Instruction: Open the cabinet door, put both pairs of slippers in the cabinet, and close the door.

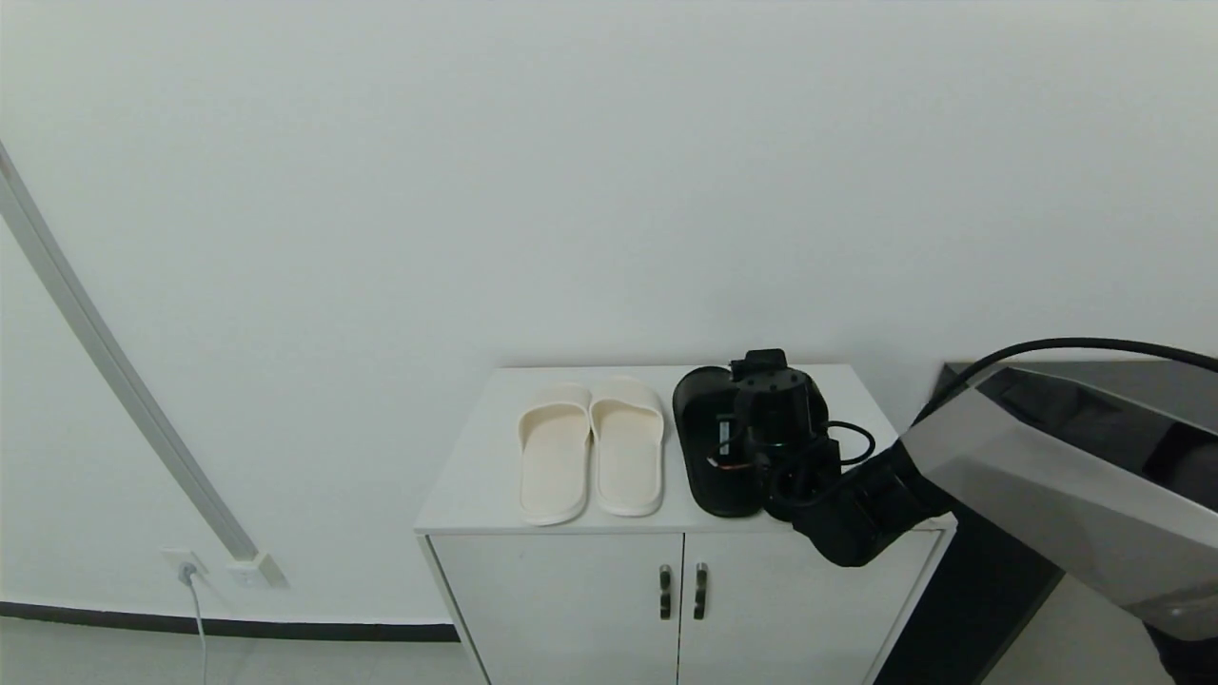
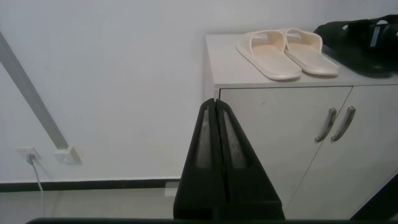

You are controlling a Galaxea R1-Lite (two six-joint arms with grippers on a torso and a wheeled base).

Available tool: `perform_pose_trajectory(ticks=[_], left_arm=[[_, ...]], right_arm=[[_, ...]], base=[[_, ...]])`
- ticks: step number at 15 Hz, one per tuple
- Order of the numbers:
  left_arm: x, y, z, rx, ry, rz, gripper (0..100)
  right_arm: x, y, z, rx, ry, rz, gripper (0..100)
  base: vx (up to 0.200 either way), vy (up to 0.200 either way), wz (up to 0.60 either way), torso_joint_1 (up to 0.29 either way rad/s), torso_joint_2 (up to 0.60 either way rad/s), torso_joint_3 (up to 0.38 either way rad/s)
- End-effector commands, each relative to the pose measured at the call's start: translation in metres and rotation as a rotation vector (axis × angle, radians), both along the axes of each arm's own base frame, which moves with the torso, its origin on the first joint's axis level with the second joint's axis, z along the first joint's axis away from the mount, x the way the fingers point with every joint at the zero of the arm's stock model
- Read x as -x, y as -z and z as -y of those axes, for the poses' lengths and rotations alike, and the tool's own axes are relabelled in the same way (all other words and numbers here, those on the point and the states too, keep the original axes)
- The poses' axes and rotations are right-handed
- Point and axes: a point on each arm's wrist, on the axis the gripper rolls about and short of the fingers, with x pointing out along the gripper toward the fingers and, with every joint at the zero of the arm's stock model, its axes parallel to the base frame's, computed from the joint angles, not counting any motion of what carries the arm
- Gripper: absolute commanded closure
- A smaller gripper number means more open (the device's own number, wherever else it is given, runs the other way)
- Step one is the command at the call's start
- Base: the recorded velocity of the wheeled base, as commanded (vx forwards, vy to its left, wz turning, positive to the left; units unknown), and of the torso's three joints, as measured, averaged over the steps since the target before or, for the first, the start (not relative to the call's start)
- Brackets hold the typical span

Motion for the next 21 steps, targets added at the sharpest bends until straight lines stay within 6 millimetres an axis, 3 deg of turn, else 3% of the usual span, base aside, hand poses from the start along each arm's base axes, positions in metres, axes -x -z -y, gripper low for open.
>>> perform_pose_trajectory(ticks=[1,6,10,15,21], left_arm=[[0.0,0.0,0.0,0.0,-0.001,-0.001,100],[0.0,0.0,0.0,0.005,-0.002,-0.001,100],[0.0,0.0,0.0,0.005,-0.001,-0.001,100],[0.0,0.0,0.0,0.005,-0.001,-0.001,100],[0.0,0.0,0.0,0.003,-0.001,-0.001,100]], right_arm=[[0.031,-0.042,0.009,-0.009,-0.041,0.037,100],[0.127,-0.079,0.035,-0.022,-0.38,-0.008,100],[0.177,-0.089,0.069,0.062,-0.686,0.001,100],[0.196,-0.083,0.082,0.06,-0.914,-0.024,100],[0.194,-0.079,0.079,0.06,-0.918,-0.04,100]], base=[[0.0,0.0,0.0,0.0,0.0,0.0],[0.0,0.0,0.0,0.0,0.0,0.0],[0.0,0.0,0.0,0.0,0.0,0.0],[0.0,0.0,0.0,0.0,0.0,0.0],[0.0,0.0,0.0,0.0,0.0,0.0]])
